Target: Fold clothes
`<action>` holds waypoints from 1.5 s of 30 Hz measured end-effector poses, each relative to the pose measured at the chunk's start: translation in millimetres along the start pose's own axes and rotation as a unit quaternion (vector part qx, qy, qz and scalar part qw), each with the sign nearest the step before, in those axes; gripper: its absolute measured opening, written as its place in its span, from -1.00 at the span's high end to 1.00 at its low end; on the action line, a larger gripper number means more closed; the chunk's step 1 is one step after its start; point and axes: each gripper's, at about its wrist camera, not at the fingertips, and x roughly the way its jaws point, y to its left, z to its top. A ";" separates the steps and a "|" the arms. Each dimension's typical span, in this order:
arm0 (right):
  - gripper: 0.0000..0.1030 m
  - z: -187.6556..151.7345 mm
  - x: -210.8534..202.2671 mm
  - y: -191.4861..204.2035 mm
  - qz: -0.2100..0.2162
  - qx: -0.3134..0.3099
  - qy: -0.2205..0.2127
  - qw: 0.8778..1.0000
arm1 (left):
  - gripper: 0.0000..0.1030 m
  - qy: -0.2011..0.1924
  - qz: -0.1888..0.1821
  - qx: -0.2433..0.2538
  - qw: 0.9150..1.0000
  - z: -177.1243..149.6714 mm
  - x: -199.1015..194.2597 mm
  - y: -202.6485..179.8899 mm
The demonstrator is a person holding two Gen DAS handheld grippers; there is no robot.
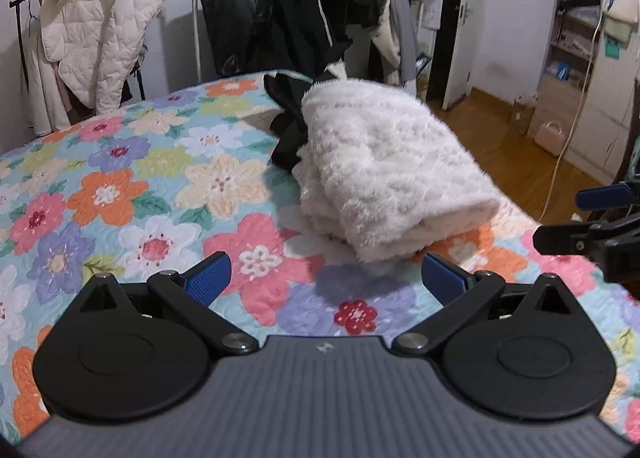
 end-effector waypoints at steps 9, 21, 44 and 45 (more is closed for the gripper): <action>-0.75 -8.6 14.0 2.1 -0.008 -0.007 0.012 1.000 | -1.00 0.032 -0.007 -0.011 0.999 -5.8 21.3 1.1; -0.75 -11.0 21.0 7.6 -0.007 -0.021 0.017 1.000 | -1.00 0.044 -0.031 -0.021 0.998 -13.5 28.8 -5.1; -0.75 -13.6 20.2 17.1 -0.008 -0.048 0.019 0.999 | -1.00 0.047 -0.029 -0.016 0.998 -16.3 29.9 -10.1; -0.75 -15.8 20.1 18.8 -0.009 -0.047 0.019 0.999 | -1.00 0.048 -0.028 -0.016 0.998 -16.5 30.1 -10.0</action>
